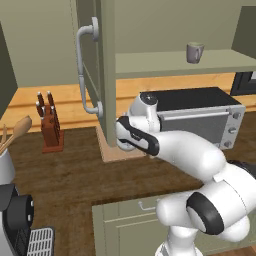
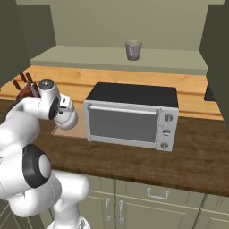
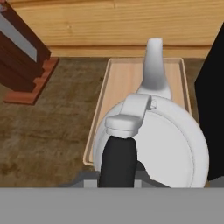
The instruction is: Pick the kettle from the counter and place it on the tray. Then pick the mug from the cabinet and place it on the tray. Then close the cabinet doors.
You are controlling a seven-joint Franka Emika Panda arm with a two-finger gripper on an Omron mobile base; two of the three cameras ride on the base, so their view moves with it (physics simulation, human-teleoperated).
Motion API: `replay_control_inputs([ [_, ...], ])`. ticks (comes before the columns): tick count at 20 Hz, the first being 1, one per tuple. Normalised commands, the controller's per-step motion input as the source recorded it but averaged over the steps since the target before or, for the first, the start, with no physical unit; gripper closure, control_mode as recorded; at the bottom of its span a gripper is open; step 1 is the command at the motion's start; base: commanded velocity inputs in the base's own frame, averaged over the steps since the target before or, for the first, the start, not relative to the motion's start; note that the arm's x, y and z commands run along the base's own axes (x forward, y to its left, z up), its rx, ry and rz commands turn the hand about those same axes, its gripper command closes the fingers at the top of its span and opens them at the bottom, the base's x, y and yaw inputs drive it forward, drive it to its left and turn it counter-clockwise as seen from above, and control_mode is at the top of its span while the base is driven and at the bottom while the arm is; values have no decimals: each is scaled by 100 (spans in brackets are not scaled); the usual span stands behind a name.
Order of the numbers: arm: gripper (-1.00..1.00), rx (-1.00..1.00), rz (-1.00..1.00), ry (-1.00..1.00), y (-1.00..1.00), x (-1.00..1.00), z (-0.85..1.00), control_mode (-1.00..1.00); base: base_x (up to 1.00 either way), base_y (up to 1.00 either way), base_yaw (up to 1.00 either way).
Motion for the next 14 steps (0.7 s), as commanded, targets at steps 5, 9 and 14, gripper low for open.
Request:
replay_control_inputs([
  [5, 100, 0, -1, 0, 0, 34, 0, -100, 0, 0, 0],
  [9, 100, 0, -1, 0, 2, 32, 0, -100, 0, 0, 0],
  [14, 100, 0, -2, 0, 8, 39, 0, -100, 0, 0, 0],
])
